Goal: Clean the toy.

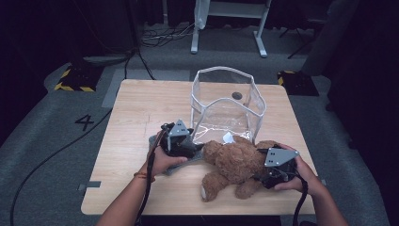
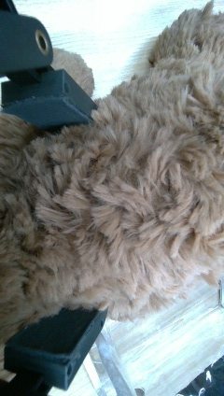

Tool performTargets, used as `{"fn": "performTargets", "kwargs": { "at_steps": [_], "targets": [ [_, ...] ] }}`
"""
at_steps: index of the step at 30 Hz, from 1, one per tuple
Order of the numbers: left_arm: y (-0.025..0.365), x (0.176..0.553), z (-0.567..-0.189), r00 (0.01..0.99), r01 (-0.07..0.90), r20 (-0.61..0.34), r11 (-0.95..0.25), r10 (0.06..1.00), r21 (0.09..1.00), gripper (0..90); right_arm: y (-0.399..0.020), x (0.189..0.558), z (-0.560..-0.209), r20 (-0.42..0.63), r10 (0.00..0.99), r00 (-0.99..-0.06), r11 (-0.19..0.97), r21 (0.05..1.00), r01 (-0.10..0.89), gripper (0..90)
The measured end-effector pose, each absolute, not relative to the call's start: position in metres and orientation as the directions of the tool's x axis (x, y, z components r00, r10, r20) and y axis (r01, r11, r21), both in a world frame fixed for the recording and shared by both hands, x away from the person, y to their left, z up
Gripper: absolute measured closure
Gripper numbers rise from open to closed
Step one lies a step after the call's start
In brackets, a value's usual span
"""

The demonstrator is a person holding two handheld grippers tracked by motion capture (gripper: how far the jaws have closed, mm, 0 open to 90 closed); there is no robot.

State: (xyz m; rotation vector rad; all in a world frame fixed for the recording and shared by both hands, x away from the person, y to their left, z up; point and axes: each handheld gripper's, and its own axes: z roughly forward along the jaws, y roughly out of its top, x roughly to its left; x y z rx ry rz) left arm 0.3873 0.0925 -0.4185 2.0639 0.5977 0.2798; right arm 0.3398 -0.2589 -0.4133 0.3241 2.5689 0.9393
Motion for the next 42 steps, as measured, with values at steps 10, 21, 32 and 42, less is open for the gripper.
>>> {"fn": "performTargets", "kwargs": {
  "at_steps": [10,21,32,42],
  "targets": [
    [0.025,0.342,-0.407,0.946,0.180,0.000,-0.528,0.323,0.830,16.4,-0.249,0.341,-0.416,-0.282,0.339,-0.898,0.753,0.654,0.078,14.8],
    [0.018,0.343,-0.422,0.949,0.130,0.096,-0.650,0.300,0.749,62.3,-0.264,0.336,-0.407,-0.257,0.353,-0.900,0.693,0.718,0.066,20.4],
    [0.059,0.335,-0.415,0.951,0.176,0.035,-0.629,0.308,0.757,50.3,-0.324,0.343,-0.422,-0.103,0.493,-0.864,0.636,0.720,0.278,15.5],
    [0.014,0.338,-0.369,0.972,0.140,0.027,-0.671,0.232,0.728,16.1,-0.312,0.349,-0.435,-0.070,0.456,-0.887,0.635,0.724,0.270,14.8]
  ]
}}
